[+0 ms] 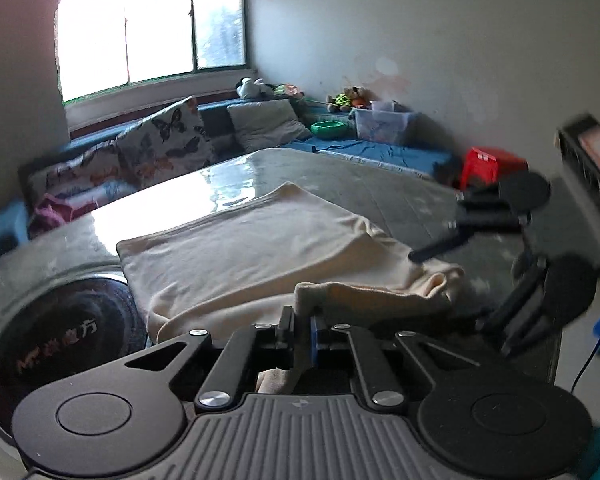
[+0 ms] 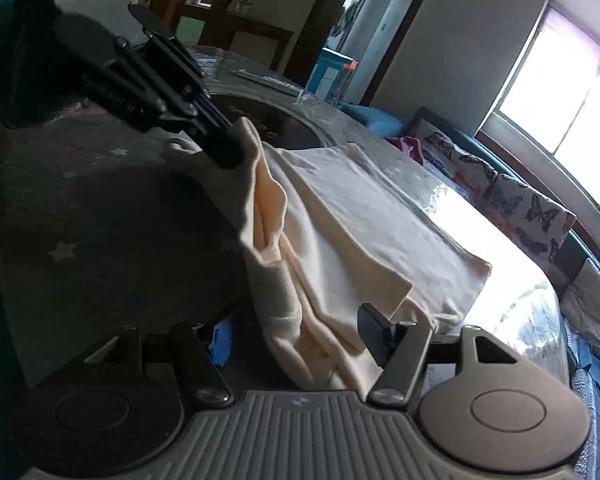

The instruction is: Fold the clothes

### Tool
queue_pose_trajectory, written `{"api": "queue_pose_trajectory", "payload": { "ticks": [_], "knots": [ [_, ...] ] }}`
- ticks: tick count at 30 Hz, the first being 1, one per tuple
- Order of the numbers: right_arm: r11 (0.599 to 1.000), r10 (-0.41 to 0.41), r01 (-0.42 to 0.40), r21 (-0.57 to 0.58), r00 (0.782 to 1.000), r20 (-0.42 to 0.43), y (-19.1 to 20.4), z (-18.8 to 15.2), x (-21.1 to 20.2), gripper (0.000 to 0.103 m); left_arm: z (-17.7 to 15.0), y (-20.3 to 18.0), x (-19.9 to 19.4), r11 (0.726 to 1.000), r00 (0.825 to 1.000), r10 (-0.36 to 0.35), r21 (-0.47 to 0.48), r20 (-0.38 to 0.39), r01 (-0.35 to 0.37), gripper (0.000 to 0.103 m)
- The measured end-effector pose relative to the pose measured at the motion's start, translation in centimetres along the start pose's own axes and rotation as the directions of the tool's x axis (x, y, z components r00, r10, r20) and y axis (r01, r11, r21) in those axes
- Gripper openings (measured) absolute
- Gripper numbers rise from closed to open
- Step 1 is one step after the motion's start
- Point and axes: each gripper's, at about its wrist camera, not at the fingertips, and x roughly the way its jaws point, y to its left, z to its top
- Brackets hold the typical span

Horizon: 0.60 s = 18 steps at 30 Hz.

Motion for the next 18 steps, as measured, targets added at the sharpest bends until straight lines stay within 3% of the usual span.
{"api": "queue_pose_trajectory", "payload": {
  "ticks": [2,4,7,11,15,18],
  "knots": [
    [1.0,0.011,-0.011,0.017,1.0,0.012,-0.4,0.2,0.4,0.055,0.2,0.2,0.3,1.0,1.0,0.007,-0.005,0.001,-0.007,0.008],
    [0.998,0.032,-0.032,0.062,0.999,0.004,-1.1,0.5,0.9,0.036,0.1,0.4,0.6,1.0,1.0,0.011,-0.008,-0.006,-0.011,0.008],
    [0.983,0.082,-0.079,0.167,0.997,-0.011,-2.8,0.9,1.5,0.019,-0.5,0.2,0.4,1.0,1.0,0.018,-0.001,-0.012,-0.018,0.012],
    [0.963,0.107,-0.104,0.248,0.994,0.003,-4.3,1.5,1.5,0.015,-1.8,-0.5,-0.7,0.999,1.0,0.029,0.024,-0.012,-0.029,0.017],
    [0.938,0.128,-0.128,0.323,0.992,0.019,-5.7,2.1,1.5,0.013,-3.2,-1.2,-1.5,0.996,0.997,0.073,0.061,-0.024,-0.072,0.041],
    [0.92,0.137,-0.139,0.366,0.99,0.03,-6.5,2.5,1.5,0.013,-4.0,-1.7,-1.6,0.988,0.993,0.112,0.107,-0.023,-0.109,0.044]
  ]
}}
